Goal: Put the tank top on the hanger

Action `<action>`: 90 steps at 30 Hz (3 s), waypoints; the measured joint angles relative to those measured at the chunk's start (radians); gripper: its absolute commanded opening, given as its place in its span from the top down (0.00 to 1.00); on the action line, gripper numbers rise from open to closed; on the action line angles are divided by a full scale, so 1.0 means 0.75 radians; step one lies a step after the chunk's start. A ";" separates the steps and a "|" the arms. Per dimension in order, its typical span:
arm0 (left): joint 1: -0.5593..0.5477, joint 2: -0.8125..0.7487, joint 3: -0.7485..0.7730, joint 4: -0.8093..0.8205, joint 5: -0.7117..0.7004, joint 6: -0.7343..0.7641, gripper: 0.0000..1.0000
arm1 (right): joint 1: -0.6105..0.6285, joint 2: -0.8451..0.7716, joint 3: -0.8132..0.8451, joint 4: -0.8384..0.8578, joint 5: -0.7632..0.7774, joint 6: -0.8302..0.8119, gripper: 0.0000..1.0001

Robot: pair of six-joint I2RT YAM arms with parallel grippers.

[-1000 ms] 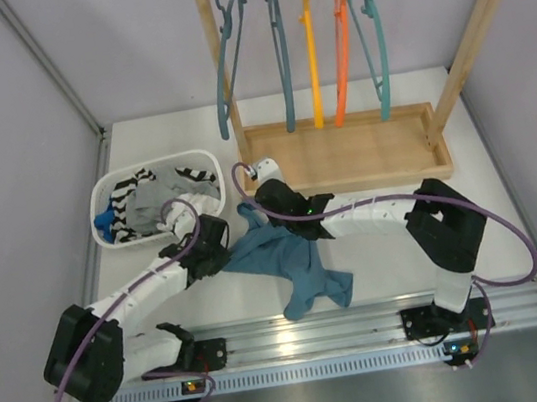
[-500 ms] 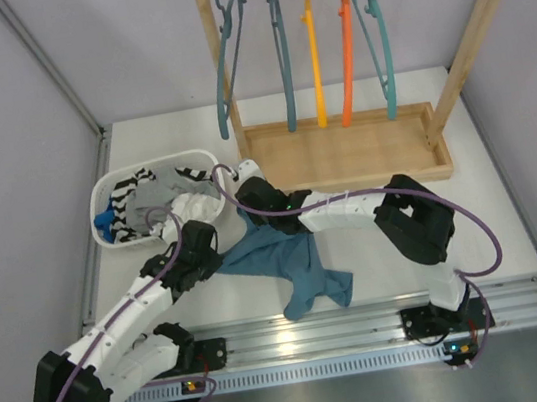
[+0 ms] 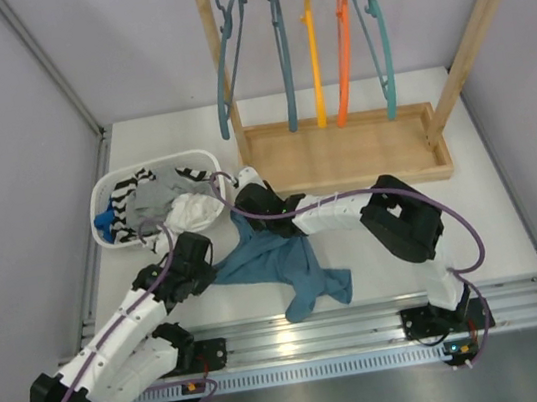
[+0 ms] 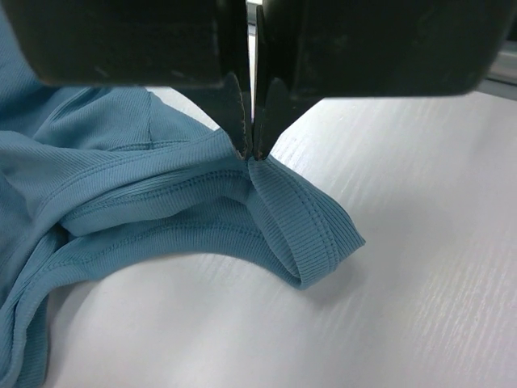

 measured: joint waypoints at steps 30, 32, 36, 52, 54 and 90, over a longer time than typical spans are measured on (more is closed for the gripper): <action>0.000 -0.030 0.120 -0.102 0.012 0.136 1.00 | -0.001 0.080 0.090 0.063 -0.027 -0.026 1.00; 0.000 -0.024 0.186 -0.109 0.016 0.179 1.00 | 0.004 0.049 0.052 0.063 -0.009 -0.013 1.00; 0.001 0.042 0.357 -0.119 0.043 0.303 1.00 | 0.056 -0.130 -0.113 0.055 0.091 0.032 1.00; -0.001 0.170 0.957 -0.117 0.287 0.683 1.00 | 0.345 -0.814 -0.327 -0.103 0.558 0.176 1.00; -0.001 0.199 1.084 -0.122 0.323 0.720 1.00 | 0.345 -0.892 -0.323 -0.140 0.593 0.175 1.00; -0.010 0.293 0.633 -0.092 0.716 0.706 1.00 | 0.349 -1.371 -0.610 -0.660 0.774 0.632 1.00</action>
